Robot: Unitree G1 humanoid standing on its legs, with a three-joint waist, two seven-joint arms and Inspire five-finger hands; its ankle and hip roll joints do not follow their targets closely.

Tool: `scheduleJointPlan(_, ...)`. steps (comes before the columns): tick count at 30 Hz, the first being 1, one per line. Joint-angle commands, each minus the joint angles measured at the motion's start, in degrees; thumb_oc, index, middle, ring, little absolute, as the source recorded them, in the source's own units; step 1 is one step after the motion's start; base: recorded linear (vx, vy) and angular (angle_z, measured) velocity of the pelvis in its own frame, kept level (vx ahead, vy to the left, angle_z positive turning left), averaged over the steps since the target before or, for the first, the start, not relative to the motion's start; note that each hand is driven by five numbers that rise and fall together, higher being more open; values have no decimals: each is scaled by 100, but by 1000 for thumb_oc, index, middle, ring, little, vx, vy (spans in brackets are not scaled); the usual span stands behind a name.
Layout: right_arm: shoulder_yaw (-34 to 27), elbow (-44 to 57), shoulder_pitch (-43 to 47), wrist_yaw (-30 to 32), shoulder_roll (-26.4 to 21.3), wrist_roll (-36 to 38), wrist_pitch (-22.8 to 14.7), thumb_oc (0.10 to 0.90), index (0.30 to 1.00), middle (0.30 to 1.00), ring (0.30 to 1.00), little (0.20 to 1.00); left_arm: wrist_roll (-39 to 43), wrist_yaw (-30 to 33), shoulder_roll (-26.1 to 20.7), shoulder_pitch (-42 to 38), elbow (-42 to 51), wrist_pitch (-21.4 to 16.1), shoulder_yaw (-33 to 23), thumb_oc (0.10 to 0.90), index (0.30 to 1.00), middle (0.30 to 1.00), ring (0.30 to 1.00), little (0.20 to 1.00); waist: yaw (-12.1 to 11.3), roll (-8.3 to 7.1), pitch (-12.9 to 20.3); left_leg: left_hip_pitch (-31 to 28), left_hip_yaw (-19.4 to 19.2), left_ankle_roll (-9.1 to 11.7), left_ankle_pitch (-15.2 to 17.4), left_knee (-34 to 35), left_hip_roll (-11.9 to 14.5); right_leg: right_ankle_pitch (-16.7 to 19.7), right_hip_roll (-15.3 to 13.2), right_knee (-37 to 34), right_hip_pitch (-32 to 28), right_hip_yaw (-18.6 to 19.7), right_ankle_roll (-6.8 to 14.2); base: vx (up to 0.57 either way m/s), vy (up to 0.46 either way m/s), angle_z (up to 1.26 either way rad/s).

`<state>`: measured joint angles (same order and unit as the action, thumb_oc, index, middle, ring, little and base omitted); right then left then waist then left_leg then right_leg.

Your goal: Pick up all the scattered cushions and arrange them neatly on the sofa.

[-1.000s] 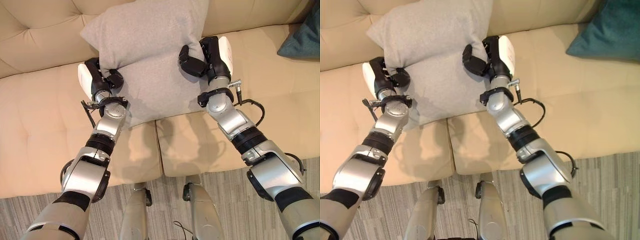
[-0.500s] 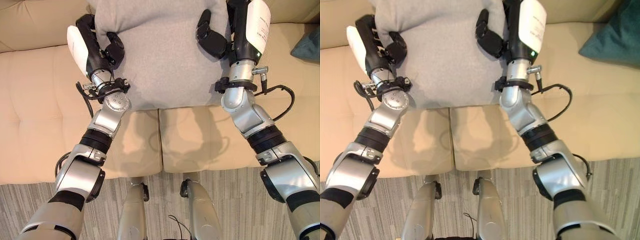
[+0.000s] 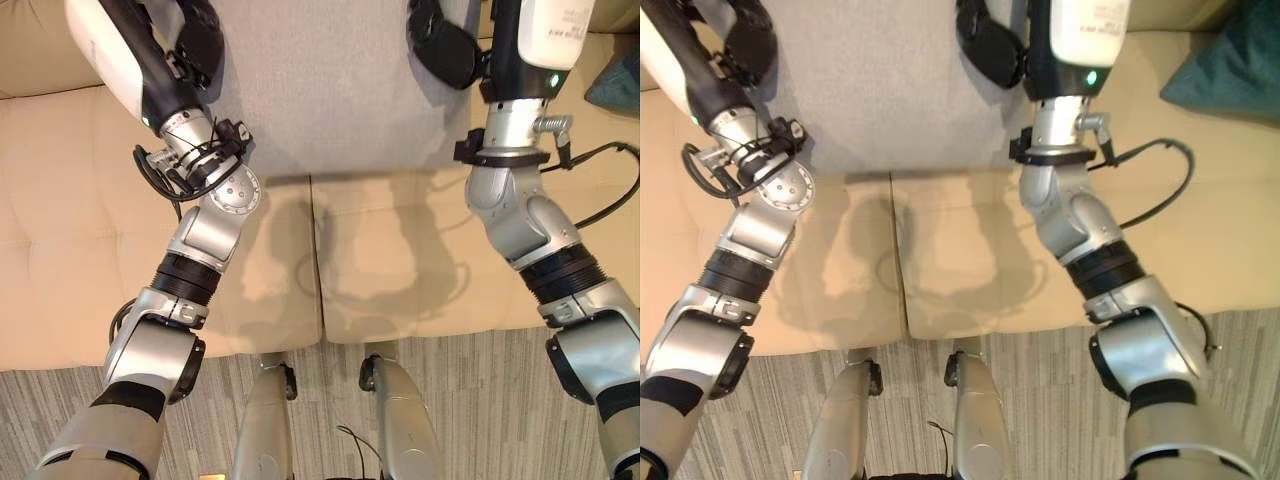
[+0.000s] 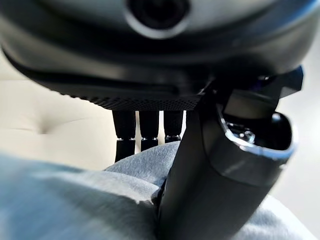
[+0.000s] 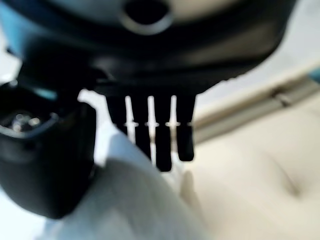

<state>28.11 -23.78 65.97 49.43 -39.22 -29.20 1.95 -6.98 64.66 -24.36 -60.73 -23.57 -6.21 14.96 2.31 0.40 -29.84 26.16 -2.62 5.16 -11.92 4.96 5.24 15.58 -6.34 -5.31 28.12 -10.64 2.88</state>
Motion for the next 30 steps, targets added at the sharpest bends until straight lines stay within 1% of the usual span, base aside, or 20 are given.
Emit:
scheduleJointPlan(1, -14, 402, 833, 961, -55, -361, -79, 400, 300, 300, 300, 300, -783, 797, -471, -582, 634, -789, -85, 400, 300, 300, 300, 300, -77, -231, 1460, 234, 72, 199, 469, 4, -153, -741, -231, 57, -43, 275, 616, 0, 0, 0)
scheduleJointPlan(6, -196, 240, 891, 1018, 248, 2, -216, 400, 300, 300, 300, 300, -878, 791, -586, -891, 388, -636, 7, 400, 300, 300, 300, 300, -61, -276, 1452, 349, 83, 201, 437, 4, -145, -712, -232, 47, 61, 277, 630, 0, 0, 0)
scheduleJointPlan(9, -35, -328, 1065, 947, 367, 351, -368, 400, 300, 300, 300, 300, -952, 586, -778, -1175, -285, -463, 351, 400, 300, 300, 300, 300, -65, -311, 1420, 385, 73, 219, 459, 4, -112, -736, -224, 53, 101, 274, 645, 0, 0, 0)
scheduleJointPlan(10, 205, -908, 1269, 855, 376, 600, -460, 400, 300, 300, 300, 300, -927, 414, -866, -1428, -959, -299, 654, 400, 300, 300, 300, 300, -67, -349, 1368, 451, 82, 226, 420, 4, -107, -714, -221, 52, 154, 252, 652, 0, 0, 0)
scheduleJointPlan(11, 217, -940, 1300, 863, 377, 611, -475, 400, 300, 300, 300, 300, -917, 416, -868, -1460, -989, -312, 662, 400, 300, 300, 300, 300, -65, -348, 1360, 457, 83, 226, 419, 4, -108, -714, -222, 52, 159, 251, 652, -25, -15, 4)
scheduleJointPlan(12, 333, -1131, 1365, 772, 382, 695, -478, 400, 300, 300, 300, 300, -836, 370, -876, -1536, -1270, -256, 750, 400, 300, 300, 300, 300, -62, -360, 1334, 485, 89, 230, 397, 4, -104, -700, -223, 53, 188, 240, 659, -24, -5, 5)
scheduleJointPlan(13, 616, -1573, 1524, 504, 350, 880, -497, 400, 300, 300, 300, 300, -793, 139, -944, -1687, -1839, -60, 989, 400, 300, 300, 300, 300, -53, -378, 1297, 535, 103, 243, 353, 4, -95, -681, -225, 56, 232, 218, 667, -24, -5, 4)
scheduleJointPlan(14, 625, -1596, 1550, 506, 351, 889, -509, 480, 420, 420, 420, 420, -785, 139, -945, -1714, -1862, -70, 996, 400, 300, 300, 300, 300, -51, -377, 1288, 539, 105, 243, 352, 4, -96, -682, -225, 56, 236, 216, 667, -41, -4, 1)
scheduleJointPlan(15, 781, -2141, 1639, -129, 479, 1658, -674, 800, 900, 900, 900, 900, -644, -332, -984, -1887, -2827, 222, 1304, 400, 300, 300, 300, 300, -27, -407, 1256, 568, 117, 250, 318, 4, -91, -643, -229, 58, 254, 197, 676, 0, 0, 0)
scheduleJointPlan(16, 784, -2165, 1663, -134, 477, 1674, -688, 800, 900, 900, 900, 900, -632, -334, -984, -1919, -2856, 208, 1319, 400, 300, 300, 300, 300, -28, -412, 1247, 569, 118, 250, 318, 4, -92, -644, -230, 58, 255, 196, 676, -38, -3, -2)
scheduleJointPlan(17, 820, -2569, 1752, -450, 627, 2191, -704, 800, 900, 900, 900, 900, -303, -790, -841, -2012, -3500, 346, 1421, 800, 900, 900, 900, 900, -18, -413, 1224, 574, 120, 244, 303, 4, -92, -624, -233, 56, 253, 183, 674, 0, 0, 0)
scheduleJointPlan(19, 683, -3424, 1921, -1062, 938, 3451, -623, 800, 900, 900, 900, 900, 468, -1791, -393, -2119, -4587, 492, 1440, 800, 900, 900, 900, 900, -2, -390, 1132, 570, 116, 233, 265, 4, -105, -590, -241, 54, 251, 168, 672, -41, 11, 4)
scheduleJointPlan(20, 593, -3744, 1979, -1311, 1083, 4072, -599, 800, 900, 900, 900, 900, 829, -2087, -232, -2159, -5044, 584, 1335, 800, 900, 900, 900, 900, -4, -383, 1089, 569, 113, 236, 249, 4, -108, -576, -240, 57, 250, 174, 674, -31, 17, 6)
scheduleJointPlan(21, 560, -3975, 2012, -1507, 1203, 4426, -616, 800, 900, 900, 900, 900, 1050, -2264, -112, -2065, -5438, 634, 1171, 800, 900, 900, 900, 900, -12, -390, 1045, 565, 109, 242, 234, 4, -109, -568, -239, 60, 251, 194, 675, -19, 27, 4)
scheduleJointPlan(22, 513, -4077, 2030, -1620, 1275, 4731, -625, 800, 900, 900, 900, 900, 1304, -2425, 12, -1920, -5482, 599, 974, 800, 900, 900, 900, 900, -22, -387, 1020, 554, 100, 247, 233, 4, -115, -562, -238, 55, 243, 200, 669, -10, 35, 2)
scheduleJointPlan(23, 511, -4171, 2002, -1813, 1317, 4947, -667, 800, 900, 900, 900, 900, 1430, -2533, 66, -1794, -5562, 572, 839, 800, 900, 900, 900, 900, -31, -390, 1008, 545, 96, 250, 230, 4, -124, -556, -233, 56, 240, 205, 667, 0, 32, 1)
scheduleJointPlan(25, 597, -4256, 2025, -2069, 1338, 5246, -758, 800, 900, 900, 900, 900, 1355, -2585, 49, -1630, -5877, 605, 843, 800, 900, 900, 900, 900, -46, -425, 998, 550, 90, 272, 210, 4, -115, -535, -225, 49, 264, 201, 668, 0, 0, 0)
scheduleJointPlan(27, 549, -4134, 1960, -2144, 1363, 5498, -873, 800, 900, 900, 900, 900, 1415, -2641, -26, -1385, -6075, 621, 752, 800, 900, 900, 900, 900, -51, -455, 1024, 564, 65, 284, 204, 4, -106, -527, -216, 39, 299, 206, 663, 10, 3, -2)
scheduleJointPlan(28, 476, -3915, 1872, -2113, 1388, 5596, -977, 800, 900, 900, 900, 900, 1385, -2670, -184, -1227, -6117, 645, 736, 800, 900, 900, 900, 900, -38, -461, 1061, 573, 52, 285, 217, 4, -96, -528, -205, 35, 325, 218, 658, 25, 16, -8)
scheduleJointPlan(30, 429, -3683, 1785, -2074, 1355, 5624, -1052, 800, 900, 900, 900, 900, 1352, -2658, -308, -1141, -6071, 650, 729, 800, 900, 900, 900, 900, -30, -466, 1087, 570, 51, 282, 224, 4, -96, -533, -195, 34, 325, 229, 654, 18, 12, -9)
